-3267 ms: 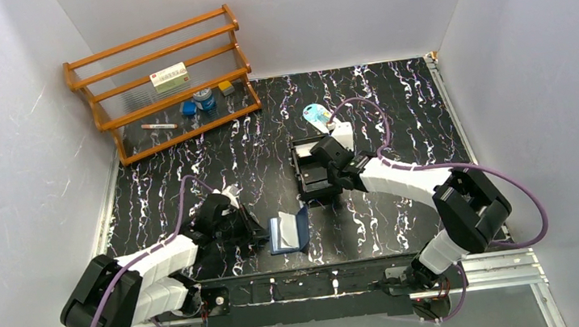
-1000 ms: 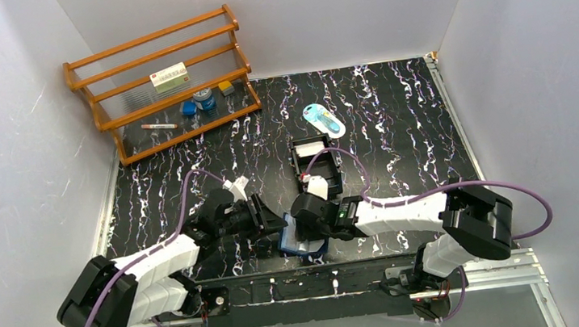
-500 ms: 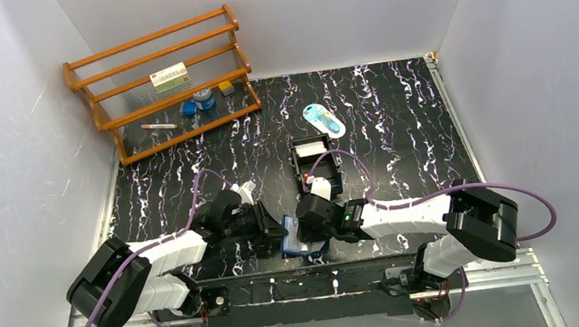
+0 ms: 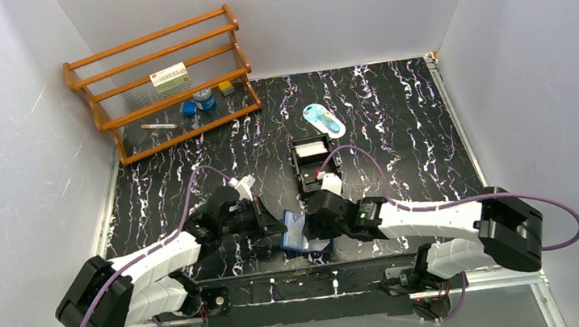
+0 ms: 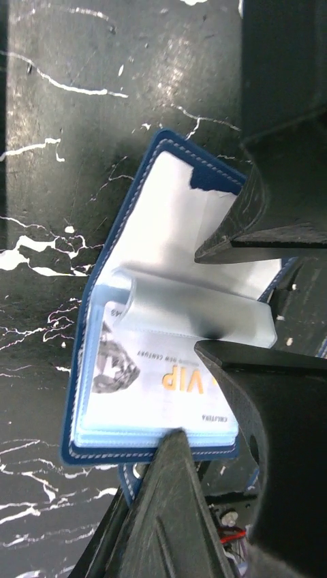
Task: Put the credit cards into the card holder
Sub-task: Turn over the card slot in the card holder.
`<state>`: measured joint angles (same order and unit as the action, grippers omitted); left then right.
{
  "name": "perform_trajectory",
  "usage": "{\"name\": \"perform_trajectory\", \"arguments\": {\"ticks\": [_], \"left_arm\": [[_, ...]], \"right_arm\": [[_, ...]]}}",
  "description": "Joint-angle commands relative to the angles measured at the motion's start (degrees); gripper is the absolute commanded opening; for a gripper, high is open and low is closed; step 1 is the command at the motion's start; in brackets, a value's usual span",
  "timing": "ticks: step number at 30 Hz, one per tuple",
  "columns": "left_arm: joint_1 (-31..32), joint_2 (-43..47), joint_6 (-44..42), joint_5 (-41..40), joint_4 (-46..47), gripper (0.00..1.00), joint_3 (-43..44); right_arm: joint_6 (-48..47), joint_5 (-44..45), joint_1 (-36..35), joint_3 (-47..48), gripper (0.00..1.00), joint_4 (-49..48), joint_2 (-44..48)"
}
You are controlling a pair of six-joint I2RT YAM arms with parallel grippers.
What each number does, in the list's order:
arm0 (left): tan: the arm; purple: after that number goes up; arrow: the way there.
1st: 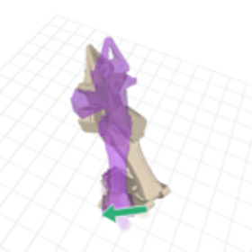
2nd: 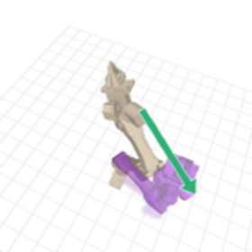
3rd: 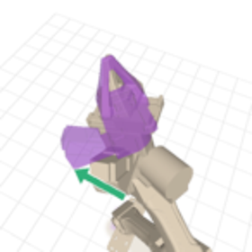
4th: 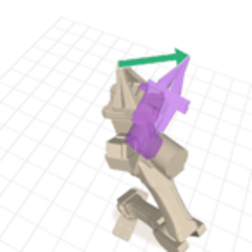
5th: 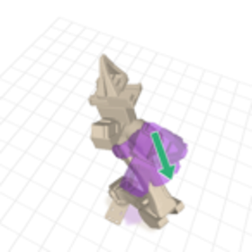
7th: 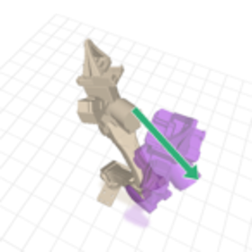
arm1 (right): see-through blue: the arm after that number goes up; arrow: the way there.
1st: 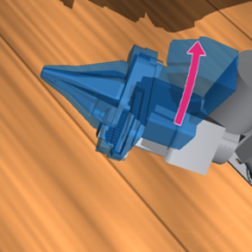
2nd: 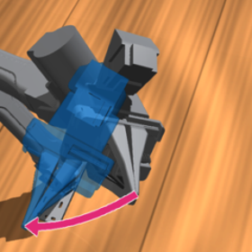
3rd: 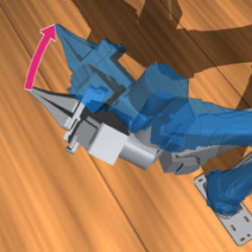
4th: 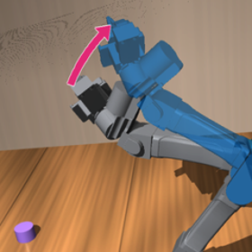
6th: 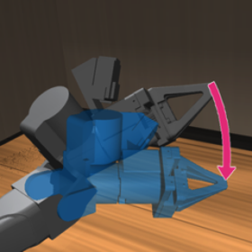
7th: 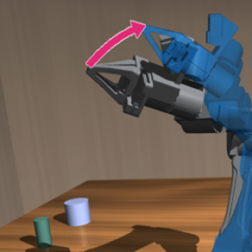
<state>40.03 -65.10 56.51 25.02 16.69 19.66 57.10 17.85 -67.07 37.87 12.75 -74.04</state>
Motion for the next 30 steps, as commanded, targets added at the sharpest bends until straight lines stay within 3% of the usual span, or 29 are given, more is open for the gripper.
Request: {"name": "perform_trajectory", "arguments": {"ticks": [1,11,20,24,30], "left_arm": [[0.5,4.8,-2.3,-3.3,-10.7,0.00,5.5],[1.4,2.0,-2.7,-10.9,-29.0,0.00,14.0],[3.1,-3.8,-1.4,-14.3,-34.7,0.00,19.3],[3.8,-5.7,-0.5,-15.1,-36.2,0.00,20.9],[4.0,-6.4,0.7,-16.1,-37.7,0.00,21.9]], "right_arm": [[0.9,-0.5,0.4,2.6,0.54,5.0,4.8],[-2.7,-5.8,0.4,6.6,0.50,-7.3,5.1],[-6.4,-13.7,2.4,2.2,0.46,-23.1,-3.8],[-6.8,-18.3,5.4,1.2,0.44,-24.4,-7.5],[-5.9,-20.0,8.2,-4.4,0.43,-24.8,-5.7]]}}
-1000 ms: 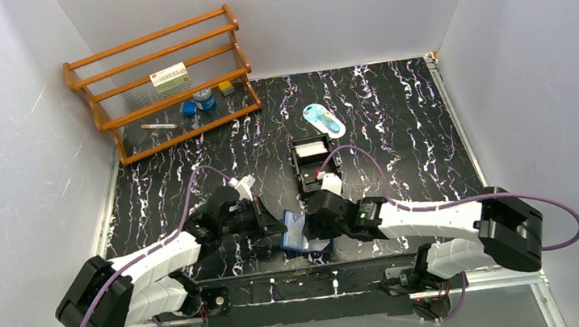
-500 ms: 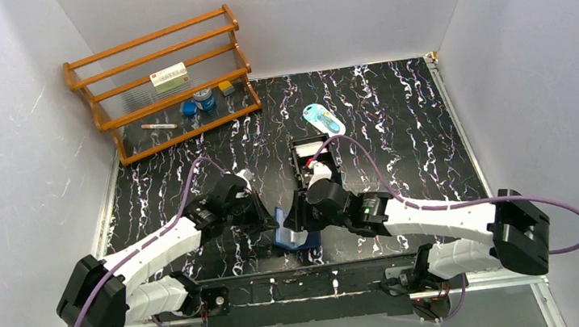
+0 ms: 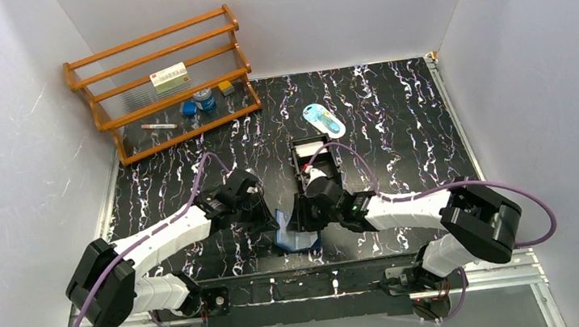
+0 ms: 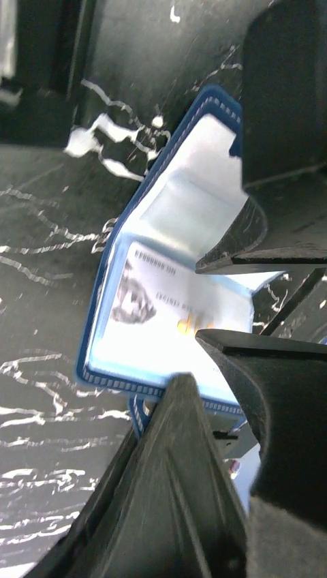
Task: Put the credit cards into the card holder
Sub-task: Turn over the card slot in the card holder.
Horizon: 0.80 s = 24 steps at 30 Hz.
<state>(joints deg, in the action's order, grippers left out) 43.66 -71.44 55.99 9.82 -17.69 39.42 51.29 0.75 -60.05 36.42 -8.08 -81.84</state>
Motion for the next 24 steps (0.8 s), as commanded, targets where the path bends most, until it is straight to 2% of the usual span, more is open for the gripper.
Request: {"name": "perform_trajectory", "arguments": {"ticks": [1,6,15,24], "left_arm": [[0.4,-0.1,1.4,-1.5,-3.7,0.00,2.3],[0.7,-0.2,1.1,-1.2,-2.5,0.00,3.2],[0.9,2.6,2.9,6.1,12.7,0.00,-1.5],[0.9,2.3,3.9,7.6,19.2,0.00,-4.9]], "right_arm": [[0.0,-3.0,1.5,-4.1,0.42,-4.4,2.9],[-0.4,-2.7,3.0,-7.3,0.39,-4.6,5.0],[-1.1,-4.1,3.8,-9.3,0.36,-7.0,3.2],[-1.6,-5.2,4.7,-10.6,0.36,-8.4,3.1]]}}
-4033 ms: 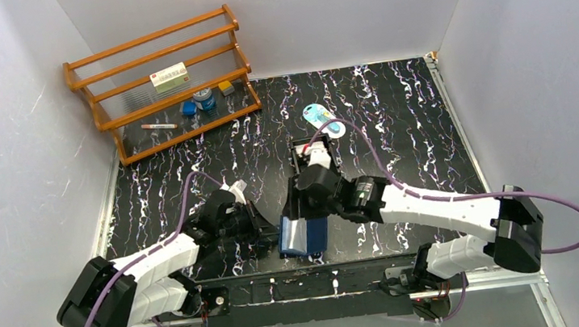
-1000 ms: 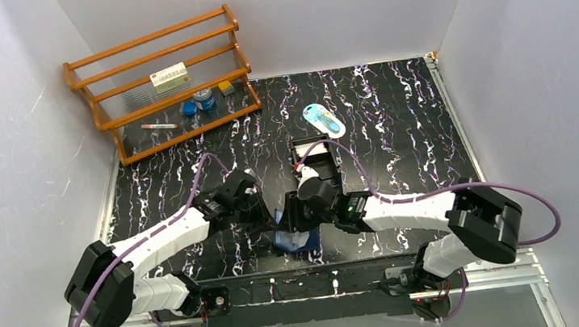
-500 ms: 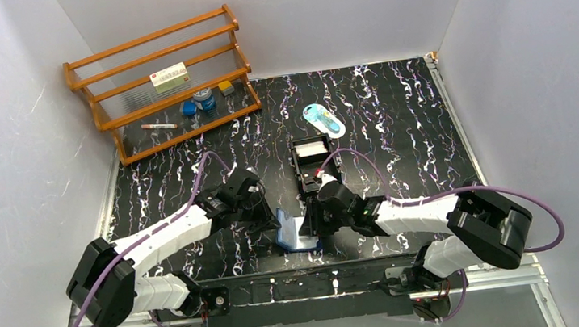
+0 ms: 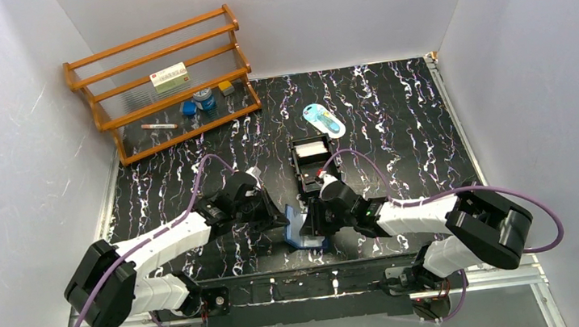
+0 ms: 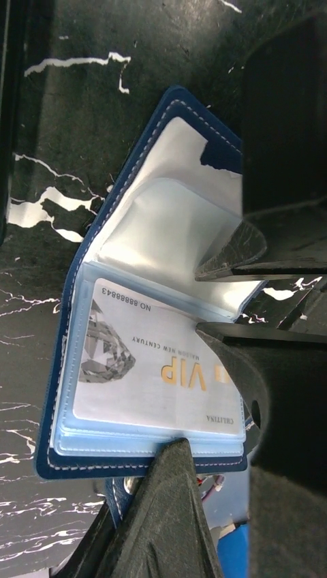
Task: Put the credit cards into the card holder
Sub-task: Turn over the card slot in the card holder.
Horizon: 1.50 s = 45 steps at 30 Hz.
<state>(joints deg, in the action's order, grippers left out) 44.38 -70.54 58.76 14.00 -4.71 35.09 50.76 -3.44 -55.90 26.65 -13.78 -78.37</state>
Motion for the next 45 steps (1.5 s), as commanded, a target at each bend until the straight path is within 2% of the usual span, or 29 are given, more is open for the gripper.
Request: {"name": "perform_trajectory", "arguments": {"ticks": [1,10,18,24,26,35,40,45], "left_arm": [[0.2,1.4,1.3,3.9,7.4,0.00,-0.8],[0.3,3.2,1.6,5.6,13.7,0.00,-3.4],[0.3,-2.0,-0.1,5.2,11.9,0.24,-2.6],[0.3,-4.2,-1.9,5.0,10.4,0.36,-0.5],[0.3,-4.9,-2.3,5.0,9.6,0.37,0.1],[0.3,-3.9,-2.9,3.9,8.8,0.29,0.6],[0.3,-4.0,-2.5,4.0,8.8,0.14,0.4],[0.4,-3.3,-2.6,3.9,9.0,0.06,0.5]], "right_arm": [[-1.2,-1.3,0.7,-1.0,0.36,-3.1,-0.6],[-3.0,-3.5,2.4,-1.3,0.37,-2.3,0.1],[-5.0,-6.3,2.9,-1.5,0.37,-2.5,-0.9],[-5.7,-7.0,3.3,-1.2,0.36,-2.3,-1.2],[-6.0,-7.3,3.3,-1.0,0.36,-2.2,-1.6],[-6.3,-7.5,3.3,-0.5,0.36,-1.7,-1.9],[-6.3,-7.8,3.4,-0.6,0.36,-1.6,-1.9],[-6.4,-7.9,3.4,-0.6,0.36,-1.6,-1.8]]}}
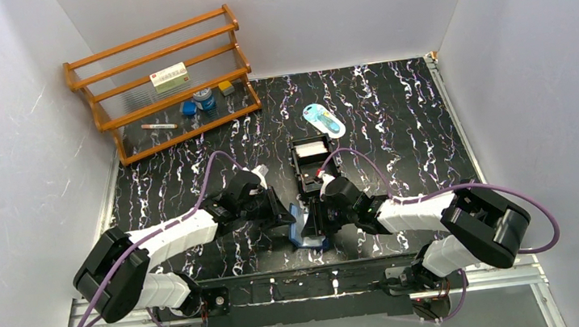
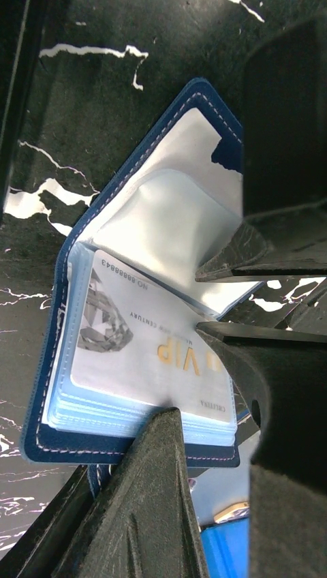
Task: Put the credit cards into the card holder
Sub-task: Turn over the card slot in the card holder.
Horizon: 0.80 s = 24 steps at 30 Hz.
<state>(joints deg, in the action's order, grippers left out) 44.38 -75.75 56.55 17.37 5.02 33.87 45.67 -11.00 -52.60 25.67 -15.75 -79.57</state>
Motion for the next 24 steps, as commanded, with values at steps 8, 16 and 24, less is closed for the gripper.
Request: {"name": "perform_trajectory", "arguments": {"ticks": [8,16,24], "left_arm": [[0.5,1.6,-0.5,1.8,1.5,0.10,1.4],[0.7,2.3,-0.2,2.7,4.5,0.06,0.4],[0.8,1.4,-0.1,2.6,5.1,0.02,-0.2]], "right_arm": [[-1.2,-0.9,0.1,0.7,0.36,0.0,-1.1],[-1.2,-1.6,0.1,0.8,0.37,-0.4,-1.8],[-1.5,-1.6,0.4,0.7,0.38,0.4,-0.7]]}}
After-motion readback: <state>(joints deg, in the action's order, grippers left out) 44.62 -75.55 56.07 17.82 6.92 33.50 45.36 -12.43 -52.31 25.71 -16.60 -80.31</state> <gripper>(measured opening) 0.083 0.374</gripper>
